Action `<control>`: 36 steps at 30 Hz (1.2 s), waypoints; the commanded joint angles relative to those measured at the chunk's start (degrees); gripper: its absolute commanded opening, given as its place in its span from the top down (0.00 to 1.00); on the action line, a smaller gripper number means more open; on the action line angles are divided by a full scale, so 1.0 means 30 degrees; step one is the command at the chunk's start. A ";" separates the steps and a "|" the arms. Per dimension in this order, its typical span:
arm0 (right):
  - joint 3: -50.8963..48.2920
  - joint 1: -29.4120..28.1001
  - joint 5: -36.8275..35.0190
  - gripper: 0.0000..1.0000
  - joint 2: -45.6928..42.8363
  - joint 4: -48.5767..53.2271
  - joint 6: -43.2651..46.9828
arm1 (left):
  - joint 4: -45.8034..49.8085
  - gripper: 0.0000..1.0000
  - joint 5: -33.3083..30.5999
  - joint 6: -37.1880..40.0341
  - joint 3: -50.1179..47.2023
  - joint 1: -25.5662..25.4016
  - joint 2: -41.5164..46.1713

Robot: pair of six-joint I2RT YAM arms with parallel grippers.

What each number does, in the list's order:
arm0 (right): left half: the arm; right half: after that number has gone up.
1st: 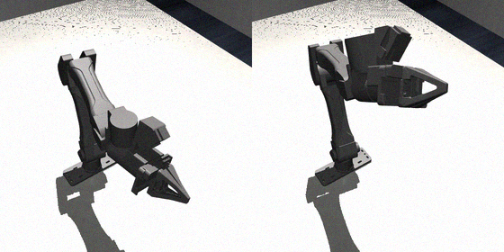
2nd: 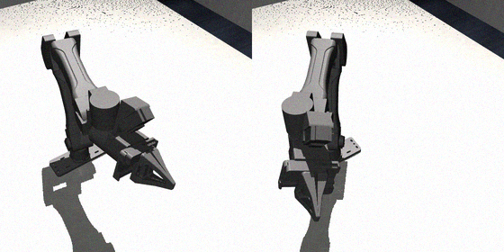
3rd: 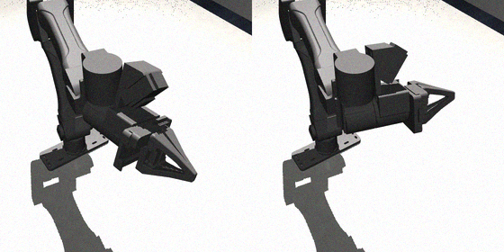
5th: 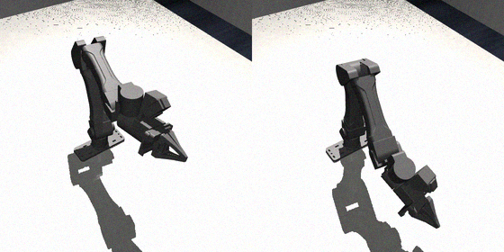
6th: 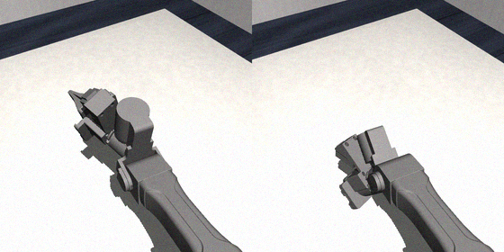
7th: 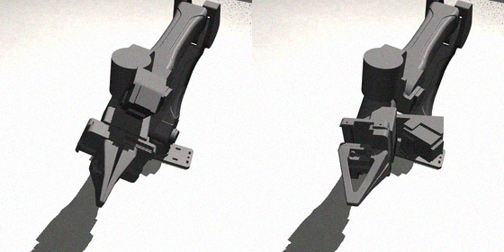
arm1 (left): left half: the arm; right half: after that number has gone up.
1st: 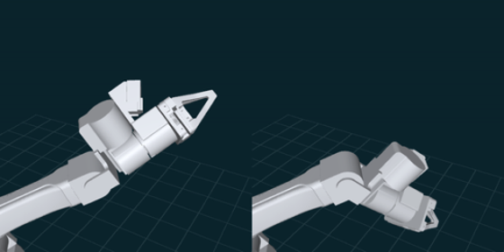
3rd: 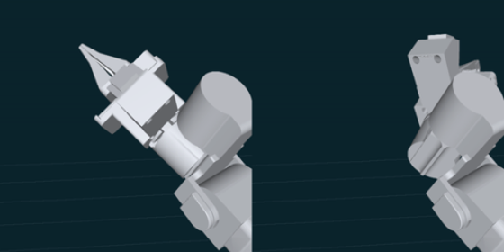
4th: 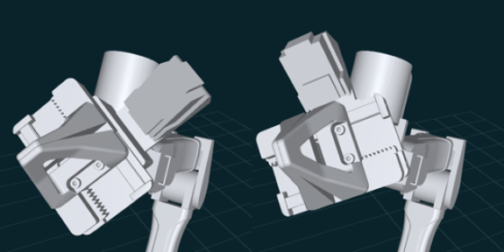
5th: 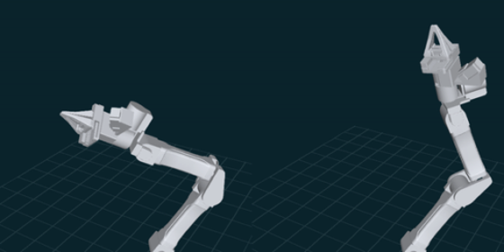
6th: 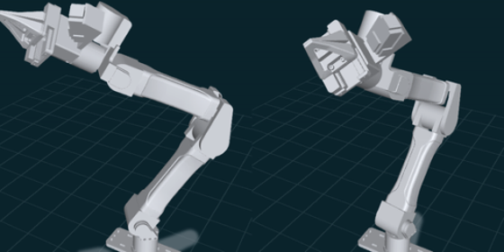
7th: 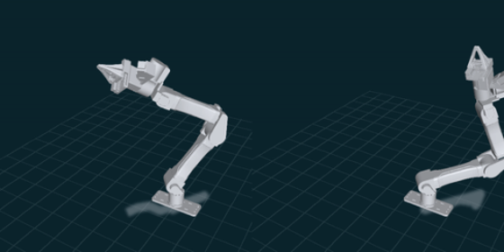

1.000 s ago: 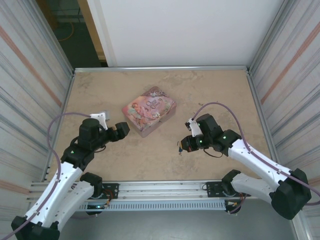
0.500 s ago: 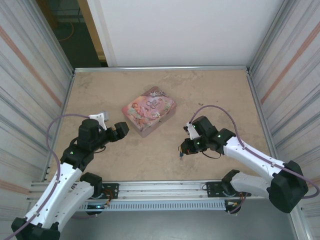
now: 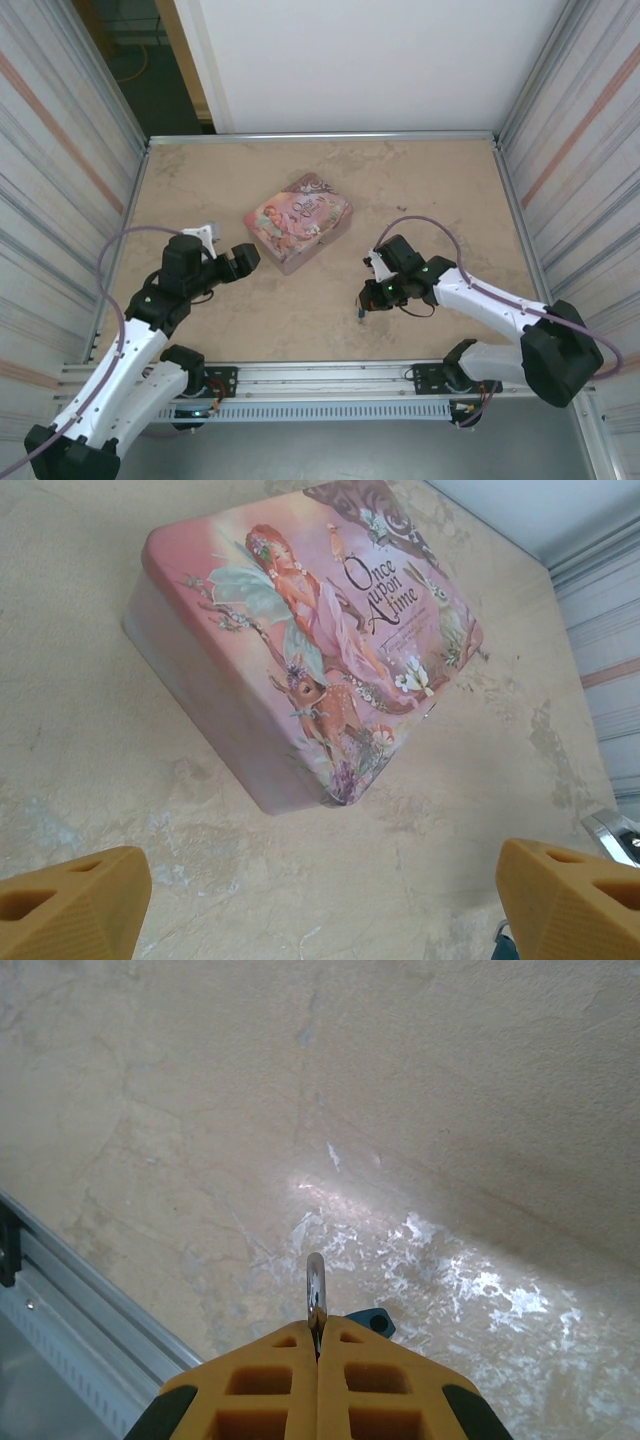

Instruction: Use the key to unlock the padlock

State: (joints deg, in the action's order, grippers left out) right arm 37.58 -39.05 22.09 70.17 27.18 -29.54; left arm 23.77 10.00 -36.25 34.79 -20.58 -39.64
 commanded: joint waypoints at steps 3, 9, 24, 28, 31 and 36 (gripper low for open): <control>0.0084 -0.0106 0.0137 1.00 0.1328 -0.1213 -0.0327 | -0.0423 0.10 0.0106 0.0005 0.0094 0.0118 -0.0348; 0.0371 -0.0025 0.0426 1.00 0.2806 -0.1976 -0.0327 | -0.0482 0.10 0.0021 0.0148 0.0117 0.0119 -0.0686; 0.0627 0.0184 0.0701 1.00 0.4761 -0.2775 -0.0305 | -0.0456 0.10 -0.0056 0.0280 0.0153 0.0120 -0.0941; 0.0598 0.0167 0.0316 0.93 0.4560 -0.2598 -0.0232 | -0.0394 0.10 -0.0137 0.0333 0.0152 0.0112 -0.0861; 0.0757 0.0173 0.0169 0.88 0.4307 -0.2370 -0.0101 | -0.0338 0.10 -0.0190 0.0416 0.0233 0.0154 -0.0828; 0.1025 0.0138 -0.0201 0.81 0.3775 -0.1754 0.0249 | -0.0160 0.10 -0.0193 0.0562 0.0493 0.0202 -0.0627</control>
State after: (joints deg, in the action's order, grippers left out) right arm 38.81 -38.89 22.96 83.29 19.66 -29.50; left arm 23.79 9.93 -35.83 34.79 -20.58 -42.48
